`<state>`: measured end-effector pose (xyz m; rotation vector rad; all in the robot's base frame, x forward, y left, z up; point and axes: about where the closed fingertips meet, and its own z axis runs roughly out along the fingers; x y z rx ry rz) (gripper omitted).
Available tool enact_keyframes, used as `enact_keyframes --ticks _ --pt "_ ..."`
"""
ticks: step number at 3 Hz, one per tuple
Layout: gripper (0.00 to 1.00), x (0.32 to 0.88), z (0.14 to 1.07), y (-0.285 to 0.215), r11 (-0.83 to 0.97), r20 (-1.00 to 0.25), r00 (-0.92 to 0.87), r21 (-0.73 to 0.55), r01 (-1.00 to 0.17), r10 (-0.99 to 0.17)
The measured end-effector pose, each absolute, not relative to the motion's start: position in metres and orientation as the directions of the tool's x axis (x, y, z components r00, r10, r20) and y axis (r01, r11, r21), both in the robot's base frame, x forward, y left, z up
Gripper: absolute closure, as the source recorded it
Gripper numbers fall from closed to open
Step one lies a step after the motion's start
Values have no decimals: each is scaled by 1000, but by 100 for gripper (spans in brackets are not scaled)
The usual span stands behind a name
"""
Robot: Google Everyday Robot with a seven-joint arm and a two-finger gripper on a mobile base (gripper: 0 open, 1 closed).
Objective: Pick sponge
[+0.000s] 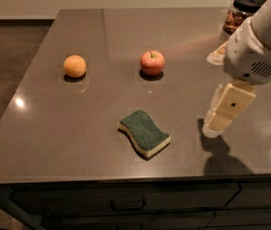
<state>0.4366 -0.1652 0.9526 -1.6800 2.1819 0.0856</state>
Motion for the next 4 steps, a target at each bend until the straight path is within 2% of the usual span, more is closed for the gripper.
enact_keyframes --ticks 2,4 --pt "0 450 916 -125 277 -459 -183 -144 -950 -869" --pt "0 443 861 -85 169 -494 -116 -63 -984 -862"
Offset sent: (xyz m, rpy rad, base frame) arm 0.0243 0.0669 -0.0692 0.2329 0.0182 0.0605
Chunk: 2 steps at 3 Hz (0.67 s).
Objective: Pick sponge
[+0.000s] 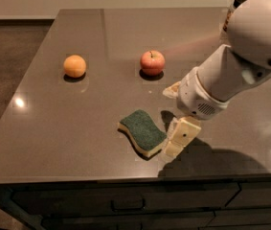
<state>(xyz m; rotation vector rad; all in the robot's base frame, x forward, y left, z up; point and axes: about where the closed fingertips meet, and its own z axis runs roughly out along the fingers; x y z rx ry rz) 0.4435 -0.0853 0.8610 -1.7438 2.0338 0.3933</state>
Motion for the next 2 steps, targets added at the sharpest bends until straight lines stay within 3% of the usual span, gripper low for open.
enact_keyframes --ticks 1,2 --pt "0 442 845 -74 143 -490 -101 -48 -989 -866" --pt "17 438 836 -63 123 -480 -93 -30 -992 -872"
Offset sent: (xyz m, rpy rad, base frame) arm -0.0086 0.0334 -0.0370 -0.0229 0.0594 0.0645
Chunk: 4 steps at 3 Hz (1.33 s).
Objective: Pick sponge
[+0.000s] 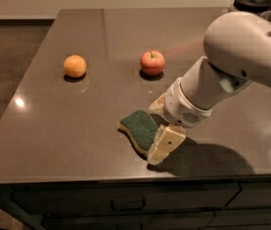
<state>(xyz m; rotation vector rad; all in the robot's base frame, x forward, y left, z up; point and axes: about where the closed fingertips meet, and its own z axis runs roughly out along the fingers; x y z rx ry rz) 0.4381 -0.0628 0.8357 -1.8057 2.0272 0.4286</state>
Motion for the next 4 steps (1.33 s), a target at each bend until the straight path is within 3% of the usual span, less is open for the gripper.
enact_keyframes --ticks 3,4 --pt "87 450 880 -71 163 -472 -113 -65 -985 -874" --pt "100 462 909 -83 196 -480 -129 -92 -976 -868"
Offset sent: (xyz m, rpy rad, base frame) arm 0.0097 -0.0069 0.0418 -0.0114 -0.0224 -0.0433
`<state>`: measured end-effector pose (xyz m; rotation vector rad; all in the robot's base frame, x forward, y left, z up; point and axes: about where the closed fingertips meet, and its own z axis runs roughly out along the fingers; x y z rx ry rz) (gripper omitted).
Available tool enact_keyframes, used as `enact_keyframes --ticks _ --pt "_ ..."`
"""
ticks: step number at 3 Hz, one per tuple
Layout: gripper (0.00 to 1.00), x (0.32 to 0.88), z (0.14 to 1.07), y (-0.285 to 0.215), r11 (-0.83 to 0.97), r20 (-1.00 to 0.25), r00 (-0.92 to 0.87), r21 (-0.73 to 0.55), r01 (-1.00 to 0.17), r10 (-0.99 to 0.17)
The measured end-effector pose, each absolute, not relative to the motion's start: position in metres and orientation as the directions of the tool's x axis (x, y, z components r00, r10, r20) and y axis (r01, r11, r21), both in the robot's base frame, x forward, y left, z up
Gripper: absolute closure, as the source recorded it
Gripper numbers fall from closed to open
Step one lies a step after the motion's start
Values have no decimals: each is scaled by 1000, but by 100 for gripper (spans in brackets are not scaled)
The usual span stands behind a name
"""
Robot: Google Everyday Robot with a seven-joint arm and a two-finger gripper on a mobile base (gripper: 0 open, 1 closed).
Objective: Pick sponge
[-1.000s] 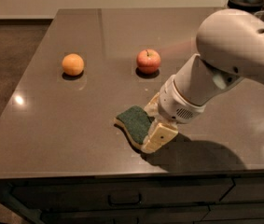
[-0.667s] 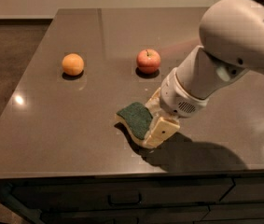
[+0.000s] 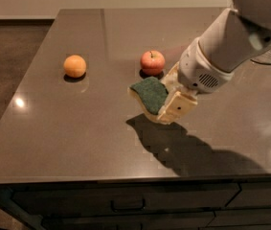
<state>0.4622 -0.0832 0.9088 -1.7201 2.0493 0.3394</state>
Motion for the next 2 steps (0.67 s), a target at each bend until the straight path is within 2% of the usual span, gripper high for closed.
enact_keyframes --ticks 2 --pt "100 470 943 -94 218 -496 -127 -130 -967 -859"
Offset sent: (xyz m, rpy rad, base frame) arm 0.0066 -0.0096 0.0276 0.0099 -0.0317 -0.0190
